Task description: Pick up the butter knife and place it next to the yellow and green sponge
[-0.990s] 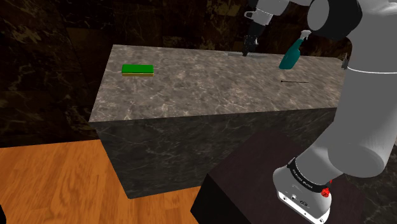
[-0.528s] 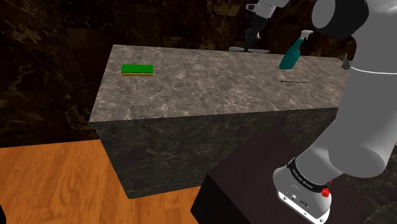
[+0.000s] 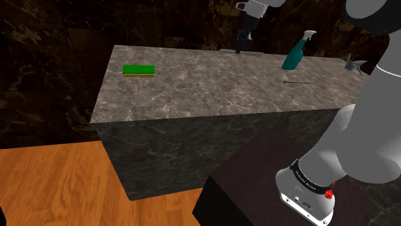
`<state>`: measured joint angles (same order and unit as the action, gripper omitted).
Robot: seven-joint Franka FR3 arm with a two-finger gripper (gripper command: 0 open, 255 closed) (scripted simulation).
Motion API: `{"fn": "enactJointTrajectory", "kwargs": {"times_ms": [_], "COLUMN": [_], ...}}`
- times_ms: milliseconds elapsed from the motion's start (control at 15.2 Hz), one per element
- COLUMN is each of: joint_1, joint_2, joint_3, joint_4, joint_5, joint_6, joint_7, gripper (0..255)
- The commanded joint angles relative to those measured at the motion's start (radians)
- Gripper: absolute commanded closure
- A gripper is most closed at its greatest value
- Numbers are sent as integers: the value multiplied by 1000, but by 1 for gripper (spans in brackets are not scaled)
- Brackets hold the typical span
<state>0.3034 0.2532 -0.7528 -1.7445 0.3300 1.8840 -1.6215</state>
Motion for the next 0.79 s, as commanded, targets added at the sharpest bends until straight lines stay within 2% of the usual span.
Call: {"fn": "enactJointTrajectory", "kwargs": {"times_ms": [0,330,726], "joint_1": [49,145,237], "joint_2": [-43,-122,-176], "joint_3": [8,44,104], "joint_4": [-50,-129,-182], "joint_5": [-28,-82,-121], "joint_6": [29,75,114], "joint_7": [56,195,354], "gripper": [255,255,255]}}
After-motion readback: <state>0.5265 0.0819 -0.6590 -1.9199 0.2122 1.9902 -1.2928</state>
